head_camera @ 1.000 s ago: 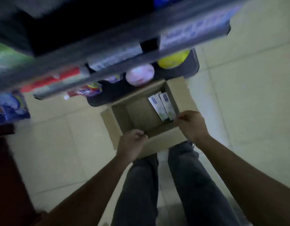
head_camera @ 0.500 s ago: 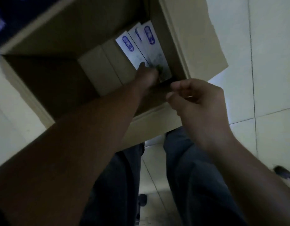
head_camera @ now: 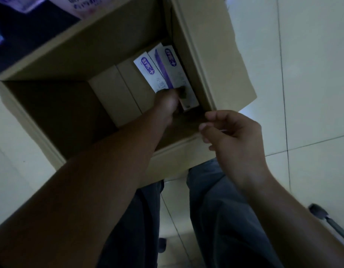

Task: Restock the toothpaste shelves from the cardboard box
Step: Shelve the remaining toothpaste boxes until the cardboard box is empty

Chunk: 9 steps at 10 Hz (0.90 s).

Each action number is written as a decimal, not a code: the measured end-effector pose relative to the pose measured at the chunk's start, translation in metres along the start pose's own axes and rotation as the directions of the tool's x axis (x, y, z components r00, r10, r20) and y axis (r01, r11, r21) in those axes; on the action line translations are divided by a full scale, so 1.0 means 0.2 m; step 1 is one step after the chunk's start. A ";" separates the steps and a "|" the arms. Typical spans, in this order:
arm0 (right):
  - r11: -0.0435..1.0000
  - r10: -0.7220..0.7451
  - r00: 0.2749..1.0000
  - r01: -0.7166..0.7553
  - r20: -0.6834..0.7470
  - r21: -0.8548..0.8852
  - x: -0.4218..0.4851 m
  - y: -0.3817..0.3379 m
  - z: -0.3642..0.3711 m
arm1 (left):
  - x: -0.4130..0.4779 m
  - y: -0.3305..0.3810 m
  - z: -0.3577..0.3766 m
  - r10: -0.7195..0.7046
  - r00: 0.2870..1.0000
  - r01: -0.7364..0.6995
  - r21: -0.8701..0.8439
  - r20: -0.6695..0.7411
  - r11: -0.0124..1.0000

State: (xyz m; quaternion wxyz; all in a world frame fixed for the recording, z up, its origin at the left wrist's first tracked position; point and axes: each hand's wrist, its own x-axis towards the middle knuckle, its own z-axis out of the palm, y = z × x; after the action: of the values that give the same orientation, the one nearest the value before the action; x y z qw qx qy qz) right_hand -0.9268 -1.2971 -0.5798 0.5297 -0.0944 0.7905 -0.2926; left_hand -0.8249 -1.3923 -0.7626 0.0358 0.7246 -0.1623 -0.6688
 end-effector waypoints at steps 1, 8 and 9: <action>0.999 0.019 0.999 -0.017 -0.045 0.041 -0.04 -0.07 -0.01 | -0.27 0.06 -0.19 -0.065 0.993 0.072 -0.070 0.099 0.995; 0.984 -0.004 0.997 0.018 -0.081 0.175 -0.18 0.00 -0.02 | -0.27 0.31 -0.39 0.206 0.977 -0.176 0.322 -0.062 0.930; 0.980 -0.039 0.995 0.056 -0.092 0.190 -0.14 0.04 -0.04 | -0.02 0.37 -0.37 0.316 0.943 -0.202 0.570 -0.107 0.796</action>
State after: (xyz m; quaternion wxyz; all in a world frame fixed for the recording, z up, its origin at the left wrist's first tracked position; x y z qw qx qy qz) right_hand -0.9200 -1.2750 -0.5594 0.4940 -0.0485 0.7785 -0.3841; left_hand -0.7671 -1.4729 -0.7323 -0.0670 0.7371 -0.4415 -0.5072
